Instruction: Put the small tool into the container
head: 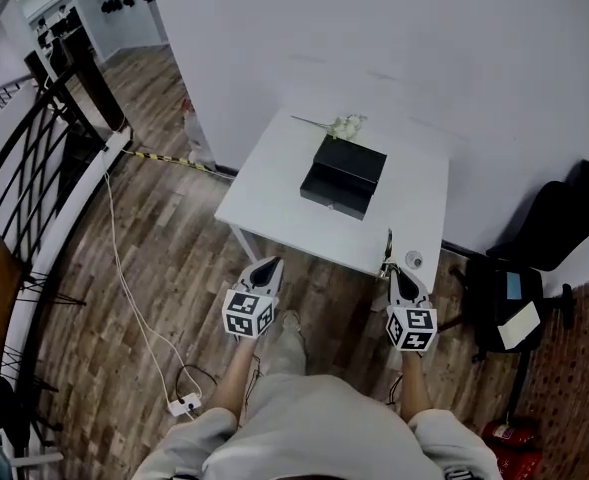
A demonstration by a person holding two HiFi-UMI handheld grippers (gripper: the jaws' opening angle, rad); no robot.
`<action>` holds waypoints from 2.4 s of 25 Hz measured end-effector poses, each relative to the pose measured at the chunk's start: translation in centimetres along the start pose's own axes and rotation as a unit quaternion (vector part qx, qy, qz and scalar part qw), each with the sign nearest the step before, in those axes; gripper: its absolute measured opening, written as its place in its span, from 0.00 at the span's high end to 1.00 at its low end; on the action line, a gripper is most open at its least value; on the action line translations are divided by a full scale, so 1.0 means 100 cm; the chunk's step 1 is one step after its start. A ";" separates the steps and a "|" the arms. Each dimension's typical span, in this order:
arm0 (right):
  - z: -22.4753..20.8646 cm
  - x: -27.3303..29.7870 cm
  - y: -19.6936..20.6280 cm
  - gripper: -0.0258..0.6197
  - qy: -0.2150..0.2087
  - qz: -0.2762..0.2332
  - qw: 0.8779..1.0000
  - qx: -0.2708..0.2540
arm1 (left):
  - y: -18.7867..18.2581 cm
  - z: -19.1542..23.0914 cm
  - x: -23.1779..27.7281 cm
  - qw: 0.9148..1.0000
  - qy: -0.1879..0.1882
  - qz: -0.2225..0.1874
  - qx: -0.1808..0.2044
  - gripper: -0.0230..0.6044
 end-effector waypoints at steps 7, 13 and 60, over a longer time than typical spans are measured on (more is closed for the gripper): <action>-0.010 0.074 -0.041 0.96 0.022 -0.001 1.000 -0.002 | -0.041 0.047 0.081 0.999 0.037 0.001 0.009 0.95; -0.025 0.128 -0.069 0.96 0.043 -0.001 0.999 -0.003 | -0.076 0.081 0.145 0.998 0.060 -0.010 0.014 0.95; -0.119 0.310 -0.080 0.96 -0.034 0.060 0.998 0.000 | -0.087 0.124 0.310 0.998 0.022 0.052 0.005 0.95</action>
Point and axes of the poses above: the fingertips, and each gripper's own axes: x forward along the fingers, z to its left, y out of its underside, the point moved 8 cm from there along -x, backward along the fingers, and after that the axes turned 13 degrees about -y, right-handed, at the moved point
